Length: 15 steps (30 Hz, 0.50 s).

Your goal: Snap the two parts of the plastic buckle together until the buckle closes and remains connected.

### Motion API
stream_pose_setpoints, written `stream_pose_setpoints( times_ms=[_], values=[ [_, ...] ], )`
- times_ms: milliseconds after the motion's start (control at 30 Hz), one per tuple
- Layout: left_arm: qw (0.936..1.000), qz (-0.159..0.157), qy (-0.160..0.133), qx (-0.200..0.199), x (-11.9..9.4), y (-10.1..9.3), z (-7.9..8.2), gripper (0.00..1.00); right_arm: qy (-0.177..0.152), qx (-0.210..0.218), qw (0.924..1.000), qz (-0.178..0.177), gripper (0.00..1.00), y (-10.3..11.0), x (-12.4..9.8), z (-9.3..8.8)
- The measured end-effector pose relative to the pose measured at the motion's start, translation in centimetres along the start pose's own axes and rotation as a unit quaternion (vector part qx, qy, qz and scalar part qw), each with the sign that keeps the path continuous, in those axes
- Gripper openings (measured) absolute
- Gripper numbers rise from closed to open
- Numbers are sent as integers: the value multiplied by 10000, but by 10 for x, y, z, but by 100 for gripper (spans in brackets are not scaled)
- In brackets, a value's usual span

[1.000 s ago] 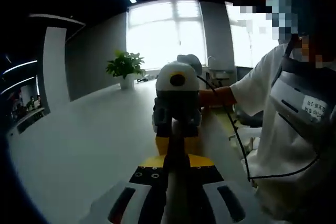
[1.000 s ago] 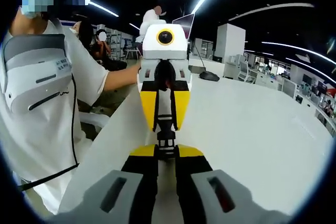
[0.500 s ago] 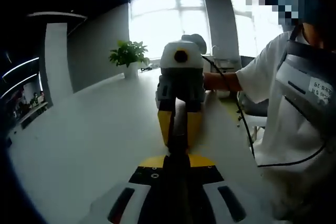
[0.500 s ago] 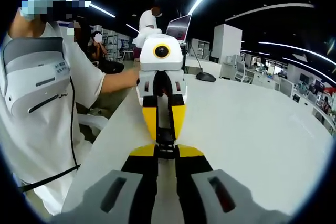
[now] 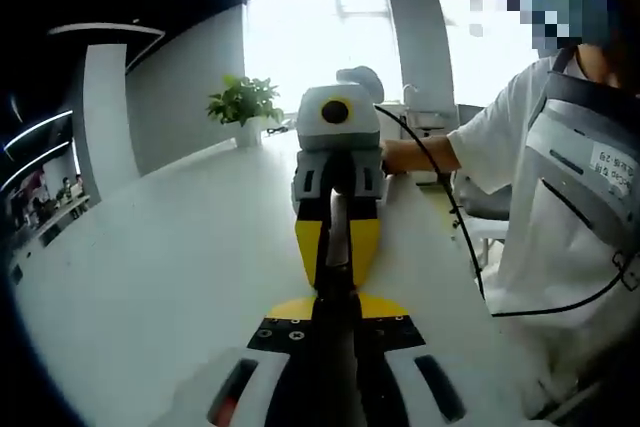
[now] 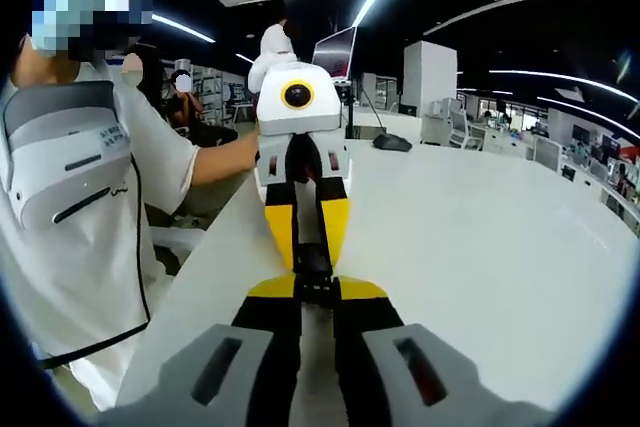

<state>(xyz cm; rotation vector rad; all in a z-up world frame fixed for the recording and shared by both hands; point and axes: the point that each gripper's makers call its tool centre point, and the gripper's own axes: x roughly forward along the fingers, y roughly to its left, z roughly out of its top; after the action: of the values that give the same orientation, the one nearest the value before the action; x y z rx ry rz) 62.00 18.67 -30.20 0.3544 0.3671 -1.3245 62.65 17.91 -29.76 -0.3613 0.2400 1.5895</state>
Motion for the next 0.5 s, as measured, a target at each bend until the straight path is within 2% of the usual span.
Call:
stream_pose_setpoints(
  times_ms=[300,500],
  values=[
    [9999,-110,73,-36,2,-5,-1,10,0,-201,9997,104,9,5,-3,2],
    [10000,-36,61,-71,1,-7,-1,11,0,-319,9995,59,9,6,-5,2]
  ],
)
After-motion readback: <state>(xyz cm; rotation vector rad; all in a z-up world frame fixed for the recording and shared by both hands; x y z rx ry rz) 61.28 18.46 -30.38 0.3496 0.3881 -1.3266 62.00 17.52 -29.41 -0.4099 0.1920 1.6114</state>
